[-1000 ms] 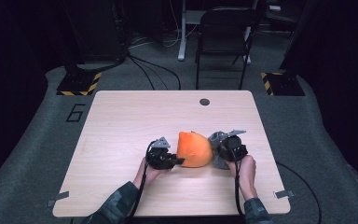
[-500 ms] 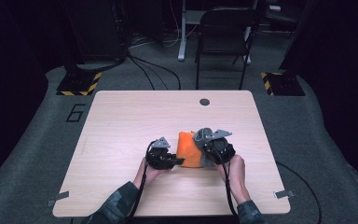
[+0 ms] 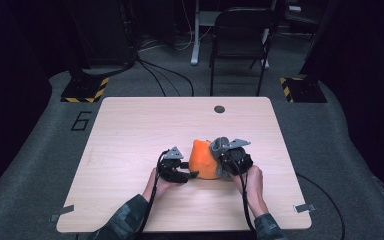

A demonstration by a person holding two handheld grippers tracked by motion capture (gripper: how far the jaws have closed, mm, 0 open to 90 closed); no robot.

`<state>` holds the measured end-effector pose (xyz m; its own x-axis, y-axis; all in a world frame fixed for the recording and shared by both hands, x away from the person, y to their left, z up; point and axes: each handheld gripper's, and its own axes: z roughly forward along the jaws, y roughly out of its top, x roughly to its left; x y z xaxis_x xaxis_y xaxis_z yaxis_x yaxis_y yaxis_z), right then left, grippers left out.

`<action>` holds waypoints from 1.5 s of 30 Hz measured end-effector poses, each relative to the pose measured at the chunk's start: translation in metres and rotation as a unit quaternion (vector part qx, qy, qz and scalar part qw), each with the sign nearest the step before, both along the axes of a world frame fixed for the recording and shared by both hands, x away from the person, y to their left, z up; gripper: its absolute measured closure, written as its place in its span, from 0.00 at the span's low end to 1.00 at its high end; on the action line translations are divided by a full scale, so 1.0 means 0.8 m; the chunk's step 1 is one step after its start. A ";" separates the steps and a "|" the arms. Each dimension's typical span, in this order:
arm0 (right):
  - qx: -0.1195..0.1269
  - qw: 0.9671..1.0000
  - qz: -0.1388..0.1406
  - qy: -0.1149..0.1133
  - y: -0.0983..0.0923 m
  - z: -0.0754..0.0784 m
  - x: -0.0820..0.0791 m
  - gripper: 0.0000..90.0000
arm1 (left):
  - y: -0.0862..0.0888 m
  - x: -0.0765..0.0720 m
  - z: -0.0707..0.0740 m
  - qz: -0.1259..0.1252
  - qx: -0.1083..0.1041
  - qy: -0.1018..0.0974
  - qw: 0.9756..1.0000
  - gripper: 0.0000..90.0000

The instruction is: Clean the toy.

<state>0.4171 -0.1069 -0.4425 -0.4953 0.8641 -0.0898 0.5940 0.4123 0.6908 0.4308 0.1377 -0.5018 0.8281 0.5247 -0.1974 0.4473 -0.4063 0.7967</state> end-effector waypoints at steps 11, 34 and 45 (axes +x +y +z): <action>0.005 1.000 -0.001 0.005 -0.002 -0.001 0.004 0.78 | -0.002 -0.005 -0.008 -0.012 0.056 -0.082 0.995 0.23; 0.008 1.000 0.000 0.010 -0.005 -0.004 0.011 0.78 | -0.012 -0.018 -0.020 -0.055 0.091 -0.212 0.972 0.08; 0.009 1.000 -0.002 0.012 -0.005 -0.004 0.010 0.78 | -0.022 -0.016 -0.025 -0.056 0.095 -0.210 0.972 0.08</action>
<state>0.4254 -0.1111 -0.4456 -0.4944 0.8670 -0.0615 0.6118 0.3974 0.6840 0.4182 0.1198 -0.5215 0.8686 0.4210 0.2611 0.0440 -0.5905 0.8058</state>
